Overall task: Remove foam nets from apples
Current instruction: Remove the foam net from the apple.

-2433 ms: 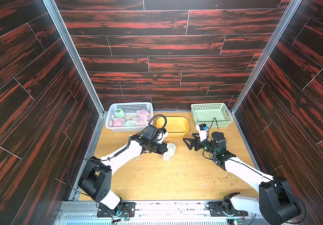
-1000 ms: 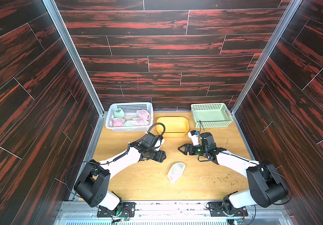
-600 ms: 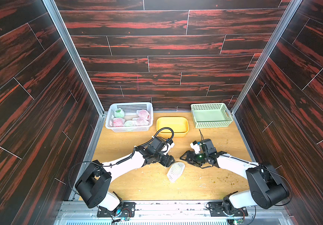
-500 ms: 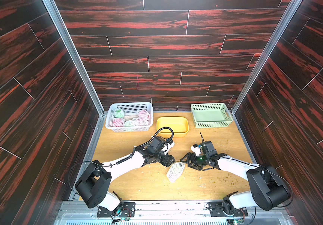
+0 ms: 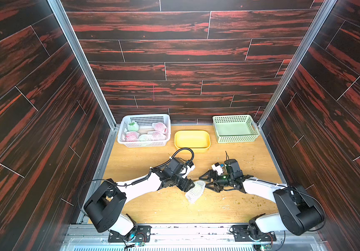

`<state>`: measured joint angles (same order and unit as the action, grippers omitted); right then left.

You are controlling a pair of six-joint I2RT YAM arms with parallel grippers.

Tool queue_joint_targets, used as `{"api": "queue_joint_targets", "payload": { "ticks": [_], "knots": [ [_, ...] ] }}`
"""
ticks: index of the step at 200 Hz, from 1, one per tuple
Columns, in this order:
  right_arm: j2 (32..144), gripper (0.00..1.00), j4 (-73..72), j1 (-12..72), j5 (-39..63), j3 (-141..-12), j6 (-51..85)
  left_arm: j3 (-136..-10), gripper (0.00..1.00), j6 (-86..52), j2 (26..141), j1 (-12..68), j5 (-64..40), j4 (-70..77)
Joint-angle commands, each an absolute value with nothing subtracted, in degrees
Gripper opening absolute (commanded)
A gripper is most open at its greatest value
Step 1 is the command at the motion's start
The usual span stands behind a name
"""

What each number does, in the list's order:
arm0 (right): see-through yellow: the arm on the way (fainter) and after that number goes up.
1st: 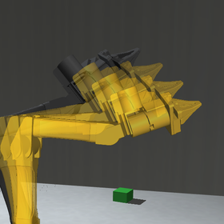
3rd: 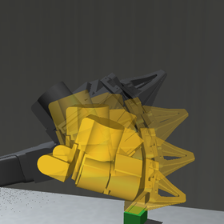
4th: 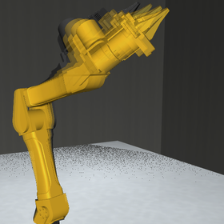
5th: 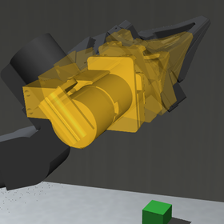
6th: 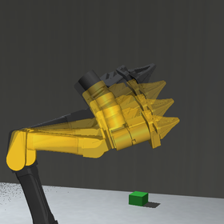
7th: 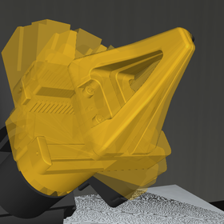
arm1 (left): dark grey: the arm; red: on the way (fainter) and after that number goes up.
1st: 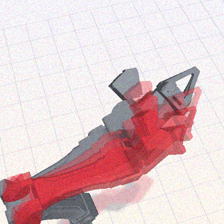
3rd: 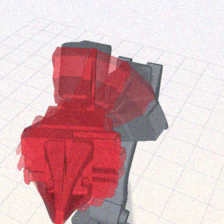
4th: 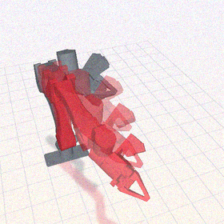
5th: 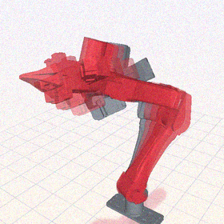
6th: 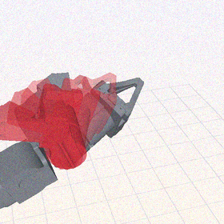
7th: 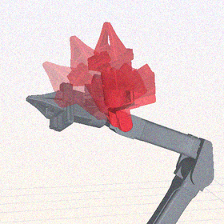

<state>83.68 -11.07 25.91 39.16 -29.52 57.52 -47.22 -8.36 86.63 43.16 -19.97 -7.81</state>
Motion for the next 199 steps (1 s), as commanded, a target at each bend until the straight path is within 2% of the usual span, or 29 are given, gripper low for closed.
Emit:
{"api": "queue_joint_targets", "payload": {
  "ticks": [1,56,67,109,146,173,199],
  "knots": [
    [87.0,0.85,-12.9,27.4,40.4,-30.4,59.0,-46.2,0.68,-7.8,84.9,43.3,-20.4,-6.8],
    [87.3,0.81,-12.3,27.9,38.2,-30.8,58.7,-46.0,0.68,-7.6,84.7,43.4,-20.2,-6.9],
    [87.9,0.77,-12.9,27.9,38.2,-31.0,58.5,-46.2,0.68,-7.5,84.7,43.4,-20.3,-7.0],
    [88.8,0.52,-12.7,27.9,37.6,-31.9,57.4,-46.6,0.67,-7.4,83.7,43.4,-19.8,-7.7],
    [88.8,0.39,-9.7,27.9,36.4,-34.2,54.4,-46.3,0.68,-7.1,81.6,43.3,-18.3,-7.7],
    [90.4,0.39,-7.1,27.9,35.5,-35.6,51.9,-46.0,0.68,-6.9,80.6,43.4,-17.5,-7.1],
    [90.4,0.56,-5.6,28.1,35.1,-37.0,50.8,-45.5,0.68,-7.2,80.3,43.4,-17.8,-6.6]
  ]
}}
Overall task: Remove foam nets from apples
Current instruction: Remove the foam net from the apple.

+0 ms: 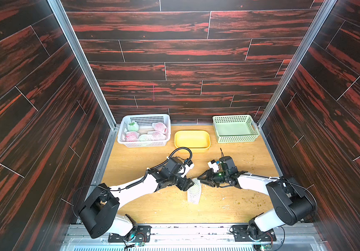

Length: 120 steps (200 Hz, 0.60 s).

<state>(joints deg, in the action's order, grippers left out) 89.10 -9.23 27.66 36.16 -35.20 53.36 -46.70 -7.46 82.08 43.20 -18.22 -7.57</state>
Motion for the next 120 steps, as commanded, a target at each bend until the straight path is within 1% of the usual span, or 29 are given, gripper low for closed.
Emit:
{"api": "queue_joint_targets", "payload": {
  "ticks": [1,7,31,49,52,54,89,103,120],
  "knots": [
    [90.3,0.57,-5.4,28.1,34.9,-37.1,50.7,-45.5,0.68,-7.2,80.3,43.4,-17.8,-6.6],
    [90.1,0.62,-4.0,28.2,34.3,-37.8,49.7,-45.3,0.68,-7.3,80.2,43.4,-17.9,-6.4],
    [89.5,0.73,0.2,28.4,32.5,-39.9,47.1,-44.6,0.68,-7.4,80.9,43.4,-17.6,-5.4],
    [90.0,0.78,1.6,28.4,31.7,-40.6,47.0,-44.9,0.68,-7.6,81.9,43.4,-18.1,-5.4],
    [90.0,0.82,2.2,28.4,31.5,-40.7,46.8,-44.9,0.68,-7.7,82.0,43.4,-18.1,-5.4],
    [90.0,0.84,2.4,28.5,31.2,-41.0,46.7,-44.9,0.68,-7.7,82.0,43.4,-18.2,-5.4],
    [86.3,0.87,12.5,29.1,22.7,-44.7,44.0,-44.7,0.68,-7.4,81.7,43.4,-17.6,-5.3],
    [86.2,0.88,12.5,29.2,22.0,-44.3,44.2,-44.6,0.68,-7.3,81.8,43.4,-17.7,-5.0],
    [89.4,0.89,12.9,29.2,23.8,-45.2,44.5,-44.7,0.68,-7.0,82.3,43.5,-18.1,-4.6]
  ]
}}
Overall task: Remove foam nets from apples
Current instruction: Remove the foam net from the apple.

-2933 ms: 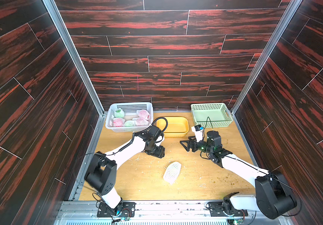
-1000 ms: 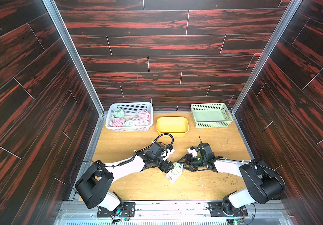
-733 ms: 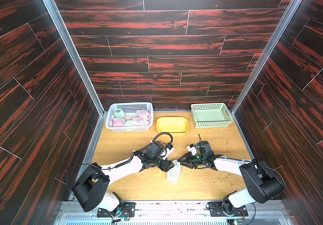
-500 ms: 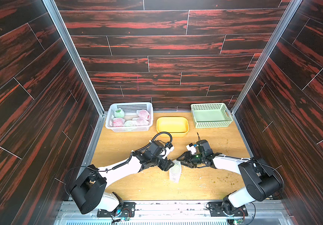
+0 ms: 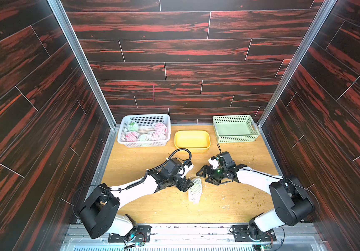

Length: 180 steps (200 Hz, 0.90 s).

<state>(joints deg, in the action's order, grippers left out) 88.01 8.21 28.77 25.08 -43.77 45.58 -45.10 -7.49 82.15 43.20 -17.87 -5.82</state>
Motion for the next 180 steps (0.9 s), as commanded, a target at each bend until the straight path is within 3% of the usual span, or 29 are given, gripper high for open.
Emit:
{"api": "queue_joint_targets", "payload": {
  "ticks": [1,53,86,124,180],
  "knots": [
    [89.6,0.89,12.7,29.2,23.9,-45.2,44.6,-44.7,0.68,-7.0,82.3,43.4,-18.1,-4.6],
    [93.6,0.88,0.6,30.8,32.1,-43.7,48.8,-44.1,0.68,-7.2,83.0,43.4,-17.9,-4.1],
    [96.1,0.85,0.5,31.8,32.6,-44.8,47.9,-43.9,0.68,-7.2,83.1,43.4,-17.4,-3.8],
    [98.1,0.71,-1.4,32.5,33.4,-44.7,47.6,-43.5,0.68,-7.5,82.7,43.4,-17.0,-3.3],
    [97.3,0.38,-1.4,32.7,33.3,-45.9,45.4,-42.4,0.69,-7.7,81.0,43.3,-15.5,-2.1]
  ]
}}
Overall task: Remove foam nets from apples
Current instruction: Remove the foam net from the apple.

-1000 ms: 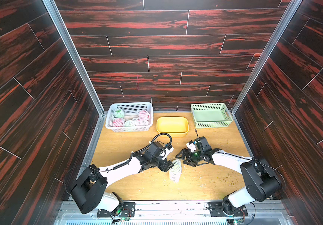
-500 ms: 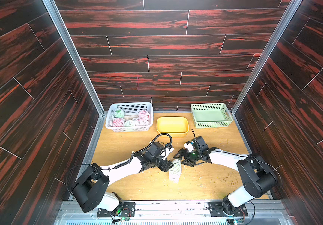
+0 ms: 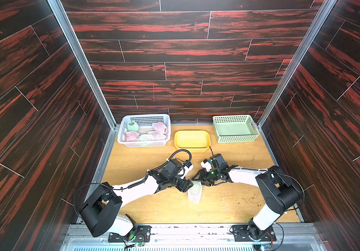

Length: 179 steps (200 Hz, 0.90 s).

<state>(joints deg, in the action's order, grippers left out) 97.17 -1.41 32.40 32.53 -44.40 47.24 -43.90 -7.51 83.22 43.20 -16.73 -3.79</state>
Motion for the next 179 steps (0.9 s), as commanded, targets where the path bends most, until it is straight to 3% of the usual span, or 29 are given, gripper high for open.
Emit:
{"api": "queue_joint_targets", "payload": {
  "ticks": [1,15,36,98,143,179],
  "knots": [
    [97.2,0.38,-1.4,32.6,33.3,-45.9,45.4,-42.3,0.69,-7.7,80.9,43.3,-15.5,-2.0],
    [96.2,0.33,-1.7,32.7,33.3,-46.2,44.9,-41.4,0.69,-8.0,79.6,43.2,-14.2,-0.5],
    [94.7,0.18,-2.7,32.7,33.7,-46.9,42.9,-40.4,0.70,-8.5,77.8,42.6,-11.1,1.4],
    [90.7,0.05,-6.0,32.6,30.3,-49.7,34.2,-37.2,0.71,-9.2,75.3,38.5,-1.7,9.5],
    [81.6,0.01,-40.9,32.9,21.3,-33.4,25.0,-35.3,0.70,-8.5,76.0,37.6,6.4,17.8],
    [88.9,0.00,-74.4,35.1,14.0,-21.1,16.5,-34.3,0.70,-8.8,78.4,37.3,8.2,22.5]
  ]
}}
